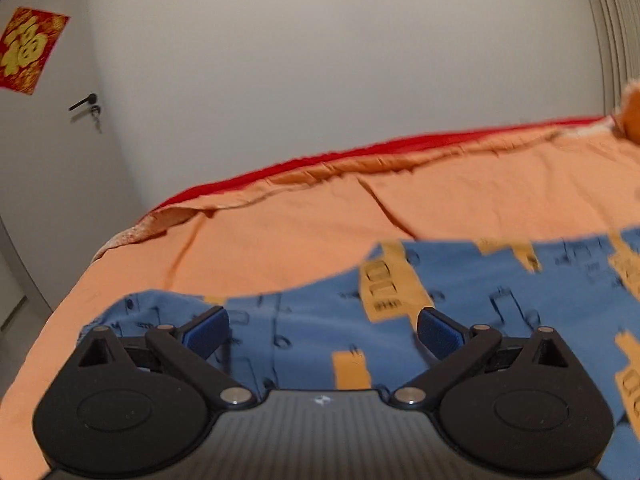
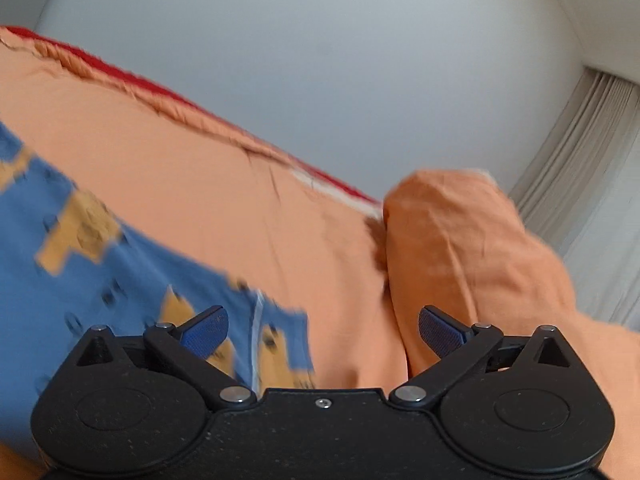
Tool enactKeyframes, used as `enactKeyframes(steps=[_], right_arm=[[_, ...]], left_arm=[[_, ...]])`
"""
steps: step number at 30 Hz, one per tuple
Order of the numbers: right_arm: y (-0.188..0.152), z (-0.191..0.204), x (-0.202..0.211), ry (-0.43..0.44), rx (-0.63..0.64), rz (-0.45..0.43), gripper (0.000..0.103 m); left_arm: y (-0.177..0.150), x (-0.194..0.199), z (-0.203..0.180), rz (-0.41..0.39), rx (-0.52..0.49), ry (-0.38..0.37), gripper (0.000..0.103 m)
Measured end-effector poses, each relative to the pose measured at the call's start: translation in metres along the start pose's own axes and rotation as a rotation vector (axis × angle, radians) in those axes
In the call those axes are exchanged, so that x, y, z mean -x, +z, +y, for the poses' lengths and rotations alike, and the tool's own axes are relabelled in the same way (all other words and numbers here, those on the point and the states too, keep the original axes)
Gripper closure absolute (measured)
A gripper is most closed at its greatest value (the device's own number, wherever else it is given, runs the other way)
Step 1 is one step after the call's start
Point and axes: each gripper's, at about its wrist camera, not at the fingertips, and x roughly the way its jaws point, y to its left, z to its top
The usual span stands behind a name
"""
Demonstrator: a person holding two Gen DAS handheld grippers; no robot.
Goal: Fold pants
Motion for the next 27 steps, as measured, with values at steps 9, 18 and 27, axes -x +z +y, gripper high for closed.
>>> enactKeyframes(steps=[9, 18, 27], right_arm=[[0.041, 0.089, -0.007, 0.21, 0.129, -0.096, 0.001], [0.042, 0.022, -0.018, 0.148, -0.16, 0.043, 0.001], [0.058, 0.091, 0.039, 0.395, -0.08, -0.034, 0.001]], left_arm=[[0.013, -0.042, -0.028, 0.143, -0.048, -0.058, 0.0], [0.036, -0.052, 0.007, 0.243, 0.092, -0.059, 0.0], [0.024, -0.007, 0.062, 0.25, 0.139, -0.013, 0.0]])
